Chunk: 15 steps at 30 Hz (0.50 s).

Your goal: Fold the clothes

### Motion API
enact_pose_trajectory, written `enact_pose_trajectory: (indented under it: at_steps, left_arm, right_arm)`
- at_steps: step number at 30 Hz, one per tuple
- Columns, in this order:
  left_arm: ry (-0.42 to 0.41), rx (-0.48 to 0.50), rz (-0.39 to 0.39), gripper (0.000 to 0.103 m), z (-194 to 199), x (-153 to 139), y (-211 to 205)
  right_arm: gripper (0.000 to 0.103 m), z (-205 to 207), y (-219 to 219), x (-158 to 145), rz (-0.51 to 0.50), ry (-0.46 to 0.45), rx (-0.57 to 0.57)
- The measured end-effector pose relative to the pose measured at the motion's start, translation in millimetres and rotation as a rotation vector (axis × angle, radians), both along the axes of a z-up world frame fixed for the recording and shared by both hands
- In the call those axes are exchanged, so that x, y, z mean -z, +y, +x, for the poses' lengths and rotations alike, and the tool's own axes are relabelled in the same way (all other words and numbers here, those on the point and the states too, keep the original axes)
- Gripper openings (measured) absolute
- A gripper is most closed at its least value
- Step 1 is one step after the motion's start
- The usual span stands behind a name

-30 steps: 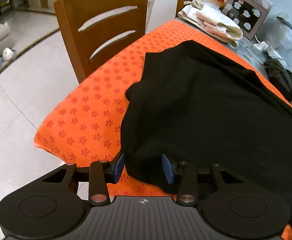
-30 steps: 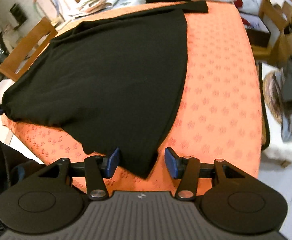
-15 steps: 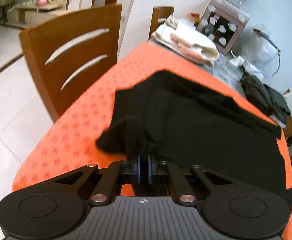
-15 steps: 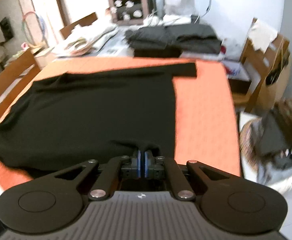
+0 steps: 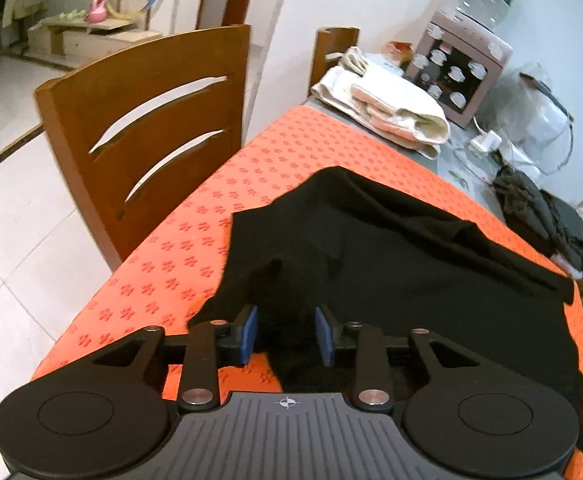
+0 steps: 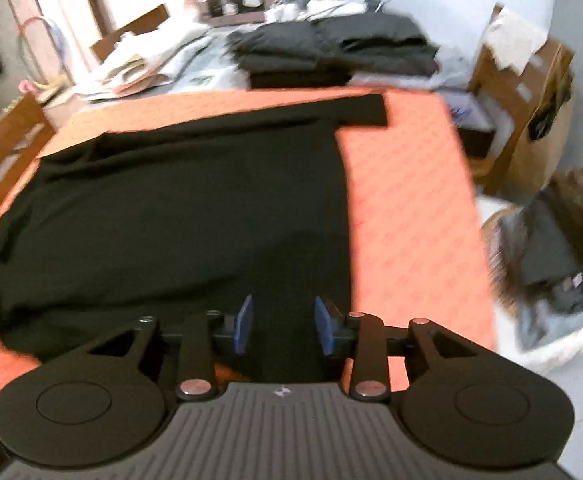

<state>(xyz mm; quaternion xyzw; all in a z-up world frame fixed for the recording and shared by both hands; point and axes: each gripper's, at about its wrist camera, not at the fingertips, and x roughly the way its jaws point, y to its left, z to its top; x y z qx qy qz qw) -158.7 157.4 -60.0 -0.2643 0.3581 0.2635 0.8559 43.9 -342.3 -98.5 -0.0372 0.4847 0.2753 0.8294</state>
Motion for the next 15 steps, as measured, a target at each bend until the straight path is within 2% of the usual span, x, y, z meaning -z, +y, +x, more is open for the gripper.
enact_pose_trajectory:
  at_steps: [7, 9, 12, 14, 15]
  left_arm:
    - [-0.014, -0.020, -0.073, 0.046, -22, 11, 1]
    - [-0.019, -0.018, -0.092, 0.047, -24, 15, -3]
    - [-0.034, -0.018, -0.118, 0.049, -25, 19, -9]
    - [-0.043, -0.022, -0.138, 0.051, -24, 22, -13]
    - [-0.046, -0.022, -0.148, 0.051, -22, 24, -14]
  right_arm:
    - [0.050, -34, 11, 26, 0.041, 0.127, -0.068]
    - [0.055, -35, 17, 32, 0.046, 0.142, -0.081]
    - [0.055, -35, 28, 36, 0.035, 0.137, -0.122]
    - [0.044, -35, 33, 37, 0.026, 0.134, -0.150]
    - [0.018, -35, 34, 37, 0.027, 0.135, -0.163]
